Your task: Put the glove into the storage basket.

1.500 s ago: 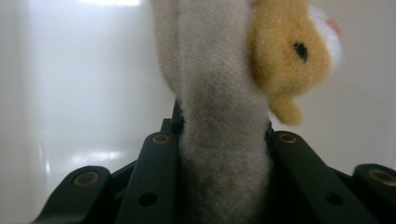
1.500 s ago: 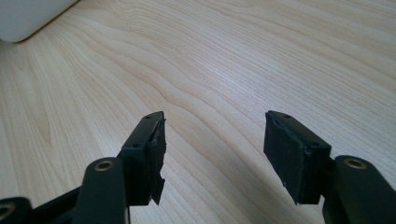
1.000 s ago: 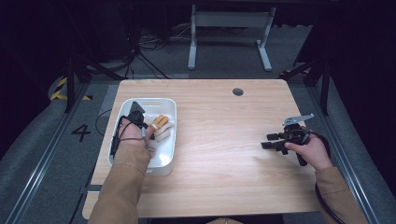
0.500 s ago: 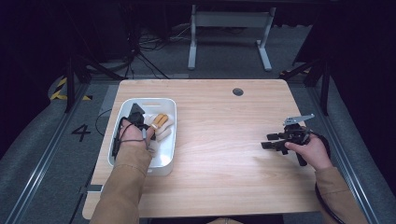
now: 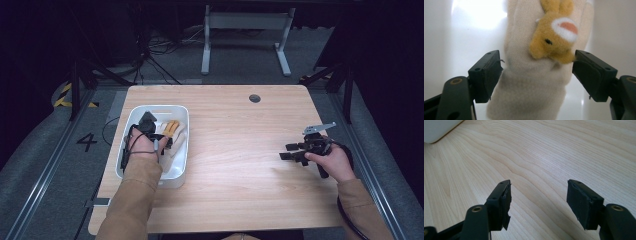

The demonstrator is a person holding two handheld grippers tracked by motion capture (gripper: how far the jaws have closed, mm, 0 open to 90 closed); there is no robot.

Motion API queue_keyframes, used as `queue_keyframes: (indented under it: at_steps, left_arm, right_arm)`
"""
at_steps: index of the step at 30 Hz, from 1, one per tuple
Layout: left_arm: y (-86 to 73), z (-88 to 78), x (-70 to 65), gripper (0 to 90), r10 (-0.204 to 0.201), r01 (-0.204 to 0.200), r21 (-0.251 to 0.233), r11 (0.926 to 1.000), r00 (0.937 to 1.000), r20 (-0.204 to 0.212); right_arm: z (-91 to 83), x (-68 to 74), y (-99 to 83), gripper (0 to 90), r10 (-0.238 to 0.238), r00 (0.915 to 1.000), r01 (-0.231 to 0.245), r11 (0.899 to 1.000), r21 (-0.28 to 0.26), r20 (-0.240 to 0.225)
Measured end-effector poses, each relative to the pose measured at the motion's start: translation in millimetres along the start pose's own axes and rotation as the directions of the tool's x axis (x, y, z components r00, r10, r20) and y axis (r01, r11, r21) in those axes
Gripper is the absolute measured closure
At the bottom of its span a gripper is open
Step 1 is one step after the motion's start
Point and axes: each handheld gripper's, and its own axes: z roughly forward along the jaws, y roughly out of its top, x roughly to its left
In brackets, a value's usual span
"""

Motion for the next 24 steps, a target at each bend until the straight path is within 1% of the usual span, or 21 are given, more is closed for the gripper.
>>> queue_keyframes:
  at_steps: [1, 2, 3, 4, 5, 6, 8, 9, 10, 14, 16, 17, 18, 19, 21, 22, 23, 24]
  left_arm:
    - [-1.1, -3.1, -2.3, 24.5, 0.016, -0.016, 0.002, 0.9999, 0.9997, -0.017]
    - [-1.1, -3.1, -2.3, 24.7, 0.016, -0.016, 0.002, 0.9999, 0.9997, -0.017]
    - [-2.4, -5.4, -4.5, 25.7, 0.029, -0.029, -0.005, 0.9996, 0.9993, -0.025]
    - [-3.4, -6.6, -5.7, 26.5, 0.034, -0.034, 0.004, 0.9994, 0.9989, -0.033]
    - [-3.4, -6.6, -5.7, 27.2, 0.034, -0.034, 0.004, 0.9994, 0.9989, -0.033]
    - [-5.7, -7.8, -6.9, 27.7, 0.049, -0.049, 0.011, 0.9988, 0.9978, -0.044]
    - [-6.7, -8.8, -8.0, 28.8, 0.051, -0.050, 0.018, 0.9986, 0.9980, -0.038]
    - [-7.7, -10.0, -9.0, 28.8, 0.060, -0.059, 0.023, 0.9980, 0.9979, -0.026]
    - [-8.8, -12.2, -10.7, 29.5, 0.061, -0.061, 0.014, 0.9980, 0.9980, -0.013]
    - [-8.2, -19.4, -12.6, 28.8, 0.079, -0.079, 0.016, 0.9968, 0.9965, -0.027]
    - [-7.9, -21.6, -13.5, 27.7, 0.078, -0.078, 0.015, 0.9969, 0.9966, -0.027]
    - [-7.0, -26.3, -15.0, 27.0, 0.097, -0.097, -0.003, 0.9953, 0.9949, -0.028]
    - [-6.2, -29.3, -15.7, 26.3, 0.104, -0.104, -0.008, 0.9946, 0.9942, -0.030]
    - [-6.2, -29.3, -15.7, 26.1, 0.104, -0.104, -0.008, 0.9946, 0.9942, -0.030]
    - [-5.2, -38.4, -19.0, 25.7, 0.111, -0.112, -0.032, 0.9932, 0.9936, -0.018]
    - [-5.2, -38.4, -19.0, 26.1, 0.111, -0.112, -0.032, 0.9932, 0.9936, -0.018]
    - [-4.7, -42.5, -20.5, 26.1, 0.120, -0.120, -0.036, 0.9921, 0.9927, -0.014]
    - [-4.4, -48.4, -23.5, 26.3, 0.130, -0.131, -0.055, 0.9899, 0.9914, -0.009]
  right_arm:
    - [-0.3, 0.0, 0.0, 37.0, 0.002, 1.0000, -0.002, 1.000, -0.001, 0.000]
    - [-0.4, -0.1, 0.0, 37.0, 0.002, 1.0000, -0.002, 1.000, -0.003, 0.002]
    - [-0.5, -0.1, 0.0, 37.0, 0.002, 1.0000, -0.002, 1.000, -0.002, 0.003]
    - [-0.5, -0.1, 0.0, 36.9, 0.002, 1.0000, -0.002, 1.000, -0.002, 0.002]
    - [-0.5, -0.1, 0.0, 36.9, 0.002, 1.0000, -0.002, 1.000, -0.002, 0.002]
    - [-0.7, 0.0, 0.1, 36.8, 0.002, 1.0000, -0.002, 1.000, -0.002, 0.001]
    - [-0.8, 0.0, 0.1, 36.8, 0.002, 1.0000, -0.002, 1.000, -0.002, 0.001]
    - [-0.8, -0.2, 0.1, 36.8, 0.001, 1.0000, -0.001, 1.000, -0.003, 0.000]
    - [-0.6, -0.1, 0.0, 36.8, 0.001, 1.0000, -0.001, 1.000, -0.002, 0.002]
    - [-0.6, 0.0, 0.0, 36.8, 0.001, 1.0000, -0.001, 1.000, -0.001, 0.002]
    - [-0.6, 0.0, 0.0, 36.7, 0.001, 1.0000, -0.001, 1.000, -0.001, 0.001]
    - [-0.8, -0.6, -0.1, 36.7, 0.000, 1.0000, 0.000, 1.000, -0.002, 0.004]
    - [-0.9, -1.0, -0.2, 36.7, 0.000, 1.0000, 0.000, 1.000, -0.002, 0.001]
    - [-0.9, -1.0, -0.2, 36.7, 0.000, 1.0000, 0.000, 1.000, -0.002, 0.001]
    - [-1.0, -1.3, -0.5, 36.6, 0.000, 1.0000, 0.000, 1.000, 0.001, 0.001]
    - [-1.0, -1.3, -0.5, 36.6, 0.000, 1.0000, 0.000, 1.000, 0.001, 0.001]
    - [-1.1, -1.3, -0.4, 36.4, -0.001, 1.0000, 0.001, 1.000, -0.001, 0.001]
    - [-1.6, -1.1, -0.3, 36.5, 0.002, 1.0000, -0.002, 1.000, -0.005, 0.004]
